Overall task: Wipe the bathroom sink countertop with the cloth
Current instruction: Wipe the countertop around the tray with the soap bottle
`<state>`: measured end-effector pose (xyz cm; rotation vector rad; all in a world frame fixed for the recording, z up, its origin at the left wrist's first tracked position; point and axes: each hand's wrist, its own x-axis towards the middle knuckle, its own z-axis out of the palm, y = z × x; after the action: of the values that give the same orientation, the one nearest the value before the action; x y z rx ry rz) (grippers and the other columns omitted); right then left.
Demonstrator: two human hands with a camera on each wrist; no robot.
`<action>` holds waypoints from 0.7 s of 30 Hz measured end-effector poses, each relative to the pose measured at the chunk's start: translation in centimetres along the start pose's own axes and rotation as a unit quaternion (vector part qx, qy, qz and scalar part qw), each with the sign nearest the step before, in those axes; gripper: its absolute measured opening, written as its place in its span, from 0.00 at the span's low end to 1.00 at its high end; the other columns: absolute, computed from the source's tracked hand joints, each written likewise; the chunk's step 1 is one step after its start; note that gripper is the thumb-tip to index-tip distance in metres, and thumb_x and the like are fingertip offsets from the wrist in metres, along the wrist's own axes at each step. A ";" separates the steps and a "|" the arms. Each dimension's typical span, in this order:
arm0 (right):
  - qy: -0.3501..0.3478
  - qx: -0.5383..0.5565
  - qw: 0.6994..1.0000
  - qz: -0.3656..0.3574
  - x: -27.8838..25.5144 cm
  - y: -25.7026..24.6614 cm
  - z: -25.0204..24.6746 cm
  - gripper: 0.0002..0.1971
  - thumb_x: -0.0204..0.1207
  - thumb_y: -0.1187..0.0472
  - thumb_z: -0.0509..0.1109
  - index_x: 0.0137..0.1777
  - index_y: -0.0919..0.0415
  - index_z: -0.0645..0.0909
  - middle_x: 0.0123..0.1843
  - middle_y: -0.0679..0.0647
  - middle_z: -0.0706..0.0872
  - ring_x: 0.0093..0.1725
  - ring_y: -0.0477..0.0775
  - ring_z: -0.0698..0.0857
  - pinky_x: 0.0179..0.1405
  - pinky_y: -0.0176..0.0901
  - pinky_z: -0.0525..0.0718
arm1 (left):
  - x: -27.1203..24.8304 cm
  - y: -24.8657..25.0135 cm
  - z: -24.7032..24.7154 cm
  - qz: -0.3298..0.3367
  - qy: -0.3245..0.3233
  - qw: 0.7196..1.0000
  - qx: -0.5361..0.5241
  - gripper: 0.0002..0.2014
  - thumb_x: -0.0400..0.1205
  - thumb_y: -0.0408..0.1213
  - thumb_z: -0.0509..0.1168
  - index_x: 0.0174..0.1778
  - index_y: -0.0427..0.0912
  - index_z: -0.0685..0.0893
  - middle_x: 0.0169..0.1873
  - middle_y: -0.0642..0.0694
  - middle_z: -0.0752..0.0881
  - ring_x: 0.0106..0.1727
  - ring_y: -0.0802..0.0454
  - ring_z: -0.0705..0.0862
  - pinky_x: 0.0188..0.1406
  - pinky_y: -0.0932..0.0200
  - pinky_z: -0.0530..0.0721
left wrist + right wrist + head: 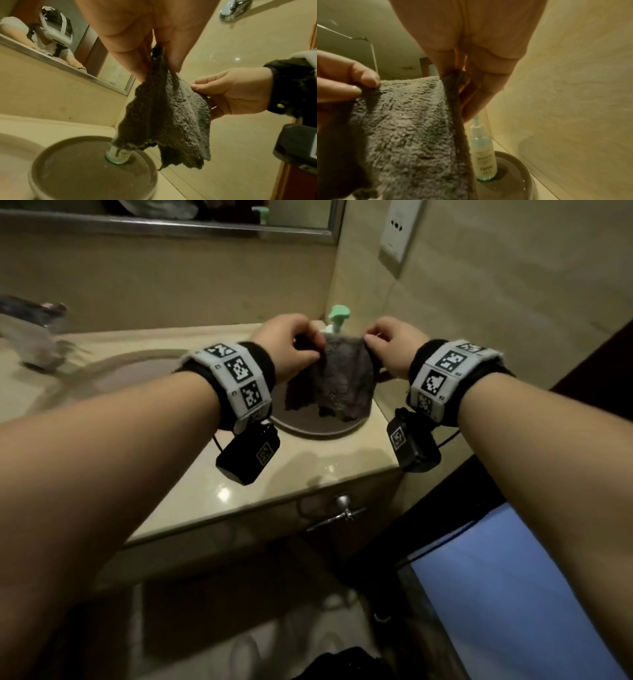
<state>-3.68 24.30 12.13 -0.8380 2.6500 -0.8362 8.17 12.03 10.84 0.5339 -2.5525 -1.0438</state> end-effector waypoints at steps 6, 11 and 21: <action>-0.075 0.021 0.996 0.037 -2.0 7.0 1.5 0.13 0.85 0.59 0.59 0.62 0.63 0.80 0.50 0.57 0.82 0.49 0.57 0.84 0.28 0.36 0.88 | -2.1 -1.3 6.9 -0.089 -0.056 0.994 -0.042 0.12 0.78 0.31 0.68 0.56 0.45 0.85 0.52 0.47 0.86 0.53 0.49 0.84 0.52 0.61 0.85; -0.073 -0.049 0.994 0.071 -0.9 11.7 3.0 0.15 0.84 0.58 0.59 0.65 0.63 0.81 0.64 0.62 0.85 0.64 0.62 0.83 0.65 0.51 0.81 | -1.8 -1.8 12.4 -0.142 -0.090 0.985 -0.041 0.13 0.78 0.31 0.68 0.58 0.45 0.85 0.51 0.47 0.85 0.50 0.54 0.81 0.50 0.67 0.77; -0.159 -0.213 0.962 -0.068 -2.4 16.4 9.5 0.33 0.83 0.55 0.60 0.84 0.59 0.53 0.86 0.58 0.51 0.86 0.59 0.50 0.84 0.49 0.50 | -0.8 -5.5 17.9 -0.203 -0.137 0.962 0.118 0.28 0.77 0.35 0.68 0.75 0.44 0.72 0.74 0.38 0.71 0.73 0.38 0.74 0.75 0.50 0.72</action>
<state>-5.49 32.42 -5.03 -1.1540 2.5302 -0.1249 2.33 19.41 -5.34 1.0817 -2.9093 -1.0018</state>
